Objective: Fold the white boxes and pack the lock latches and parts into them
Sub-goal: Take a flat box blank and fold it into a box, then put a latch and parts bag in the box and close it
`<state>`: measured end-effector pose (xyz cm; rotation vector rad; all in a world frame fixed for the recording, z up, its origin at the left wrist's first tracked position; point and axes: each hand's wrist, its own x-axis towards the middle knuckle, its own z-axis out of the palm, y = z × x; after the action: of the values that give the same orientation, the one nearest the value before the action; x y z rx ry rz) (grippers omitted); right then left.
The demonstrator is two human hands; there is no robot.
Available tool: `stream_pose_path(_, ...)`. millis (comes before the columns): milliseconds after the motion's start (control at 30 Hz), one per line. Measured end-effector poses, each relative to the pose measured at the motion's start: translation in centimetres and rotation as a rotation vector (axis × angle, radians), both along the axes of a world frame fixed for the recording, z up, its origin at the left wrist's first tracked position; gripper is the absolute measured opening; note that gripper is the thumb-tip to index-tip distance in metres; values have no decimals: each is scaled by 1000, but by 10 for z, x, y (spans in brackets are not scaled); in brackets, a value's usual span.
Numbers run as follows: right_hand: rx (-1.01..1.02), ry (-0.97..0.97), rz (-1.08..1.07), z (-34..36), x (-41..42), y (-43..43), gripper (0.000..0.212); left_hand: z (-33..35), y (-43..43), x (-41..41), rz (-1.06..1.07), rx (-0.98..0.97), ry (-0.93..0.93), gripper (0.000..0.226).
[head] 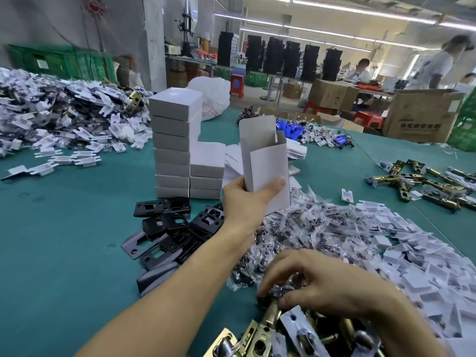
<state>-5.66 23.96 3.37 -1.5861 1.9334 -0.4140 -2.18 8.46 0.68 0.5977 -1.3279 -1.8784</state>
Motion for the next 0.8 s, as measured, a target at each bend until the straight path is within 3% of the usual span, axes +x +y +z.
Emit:
stream_pose_path(200,54,-68,21,-1,-1,-1,33,1,1,1,19,-7,-4,24)
stream_pose_path(333,46,21,-10,-10,2,-6,40,0,3,0,19,-19,-20,24)
stream_pose_path(500,18,96,-29,-14,6,-7,29,1,2,0,54,-7,-8,22)
stream_pose_path(633,-39,201,-95,-18,2,-8,34,9,-3,3,100,-12,54,20)
stream_pose_path(800,-155,301,-227,-17,-9,-1,25,21,-8,6,182,-12,176,17)
